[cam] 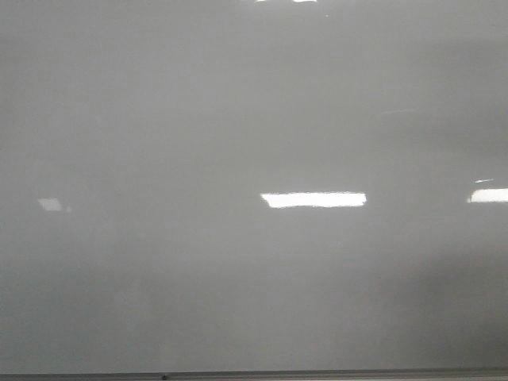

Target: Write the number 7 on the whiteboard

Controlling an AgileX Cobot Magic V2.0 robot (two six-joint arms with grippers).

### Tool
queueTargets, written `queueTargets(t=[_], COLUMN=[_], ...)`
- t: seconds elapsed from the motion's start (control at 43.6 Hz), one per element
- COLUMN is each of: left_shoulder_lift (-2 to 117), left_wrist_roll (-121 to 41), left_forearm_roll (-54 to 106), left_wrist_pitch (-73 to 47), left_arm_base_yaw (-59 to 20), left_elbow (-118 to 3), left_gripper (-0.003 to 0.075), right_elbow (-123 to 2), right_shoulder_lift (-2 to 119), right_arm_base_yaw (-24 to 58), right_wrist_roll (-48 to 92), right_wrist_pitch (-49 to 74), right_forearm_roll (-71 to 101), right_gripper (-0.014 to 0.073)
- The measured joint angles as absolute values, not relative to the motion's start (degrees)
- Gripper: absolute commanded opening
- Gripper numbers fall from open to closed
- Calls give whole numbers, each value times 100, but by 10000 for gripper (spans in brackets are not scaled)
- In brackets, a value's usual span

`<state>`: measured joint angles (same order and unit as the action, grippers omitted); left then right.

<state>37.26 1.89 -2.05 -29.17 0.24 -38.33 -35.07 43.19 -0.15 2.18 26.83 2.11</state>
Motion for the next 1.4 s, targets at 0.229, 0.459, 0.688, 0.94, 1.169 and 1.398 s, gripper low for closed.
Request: queueTargets(t=[0.229, 0.459, 0.688, 0.94, 1.169, 1.398], left_shoulder_lift=[4313, 4901, 5711, 6799, 7650, 8114], left_wrist_roll=[189, 161, 76, 71, 71, 71], left_forearm_roll=[-205, -91, -57, -44, -44, -44], left_wrist_pitch=[-2954, -2964, -2846, -2383, -2076, -1807], left_arm_base_yaw=[24, 24, -199, -285, -285, -285], left_elbow=[-3833, -3914, -4258, -4611, -4925, -5068], left_gripper=[353, 469, 469, 468, 415, 351], right_elbow=[-3507, -3507, -3507, -3507, -3507, -3507], right_shoulder_lift=[4344, 4344, 4344, 4344, 4344, 4344], right_arm_base_yaw=[-15, -15, -15, -15, -15, -15], right_wrist_roll=[251, 262, 262, 262, 262, 275], right_wrist_pitch=[2703, 2751, 2704, 2672, 2662, 2651], right_forearm_roll=[211, 326, 339, 342, 342, 351], right_gripper=[615, 613, 613, 613, 613, 613])
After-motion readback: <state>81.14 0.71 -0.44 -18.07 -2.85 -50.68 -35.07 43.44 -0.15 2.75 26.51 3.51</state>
